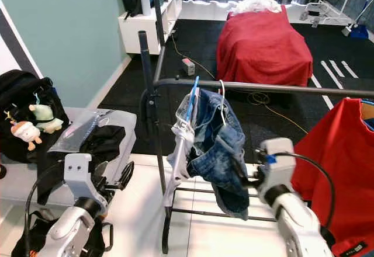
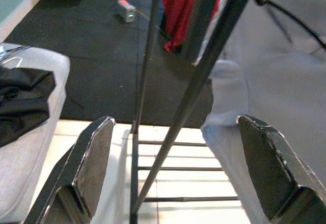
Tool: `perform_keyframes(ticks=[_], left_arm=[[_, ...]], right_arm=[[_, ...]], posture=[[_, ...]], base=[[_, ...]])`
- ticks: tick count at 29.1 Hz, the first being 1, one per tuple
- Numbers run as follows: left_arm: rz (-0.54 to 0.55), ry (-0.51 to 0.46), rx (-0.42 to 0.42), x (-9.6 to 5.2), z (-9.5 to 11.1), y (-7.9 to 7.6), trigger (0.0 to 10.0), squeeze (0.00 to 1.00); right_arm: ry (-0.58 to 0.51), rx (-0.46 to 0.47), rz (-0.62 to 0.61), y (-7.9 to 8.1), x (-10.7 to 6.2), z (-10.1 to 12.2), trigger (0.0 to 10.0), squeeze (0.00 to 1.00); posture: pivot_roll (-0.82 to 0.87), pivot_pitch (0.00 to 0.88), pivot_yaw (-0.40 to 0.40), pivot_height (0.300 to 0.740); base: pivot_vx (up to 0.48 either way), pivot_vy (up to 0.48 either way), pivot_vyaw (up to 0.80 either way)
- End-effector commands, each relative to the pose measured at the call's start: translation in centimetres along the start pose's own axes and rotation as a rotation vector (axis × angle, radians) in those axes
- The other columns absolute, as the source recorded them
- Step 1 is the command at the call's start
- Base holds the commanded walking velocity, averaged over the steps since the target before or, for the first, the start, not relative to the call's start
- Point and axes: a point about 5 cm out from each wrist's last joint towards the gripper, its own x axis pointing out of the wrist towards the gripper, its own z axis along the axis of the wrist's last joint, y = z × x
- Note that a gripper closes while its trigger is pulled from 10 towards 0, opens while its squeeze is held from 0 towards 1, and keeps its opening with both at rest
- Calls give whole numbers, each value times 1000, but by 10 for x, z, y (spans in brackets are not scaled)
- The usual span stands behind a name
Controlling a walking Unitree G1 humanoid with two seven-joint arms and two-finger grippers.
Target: Hang hanger
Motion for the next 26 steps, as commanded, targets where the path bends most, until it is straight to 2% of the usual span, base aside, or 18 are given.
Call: perform_keyframes(ticks=[1,2,3,7,17,26], left_arm=[[12,31,2,-2,-3,5,10000,0],[12,31,2,-2,-3,5,10000,0],[17,40,-1,-2,-4,7,10000,0],[26,53,-11,-3,-5,8,10000,0],[51,56,-25,-3,-5,14,10000,0],[43,61,-18,-4,-5,15,10000,0]], right_arm=[[90,-28,-166,-22,-8,-23,10000,0],[90,-28,-166,-22,-8,-23,10000,0],[107,-15,-259,-31,-14,-30,10000,0],[107,-2,-327,-37,-16,-34,10000,0],[77,31,-345,-40,-17,-34,10000,0],[64,29,-361,-39,-16,-35,10000,0]], posture=[[-54,58,-10,740],[-54,58,-10,740],[-53,57,-10,740],[-58,59,-8,740],[-51,53,-13,740],[-51,52,-10,740]], base=[[0,0,0],[0,0,0],[0,0,0],[0,0,0],[0,0,0],[-213,0,0]])
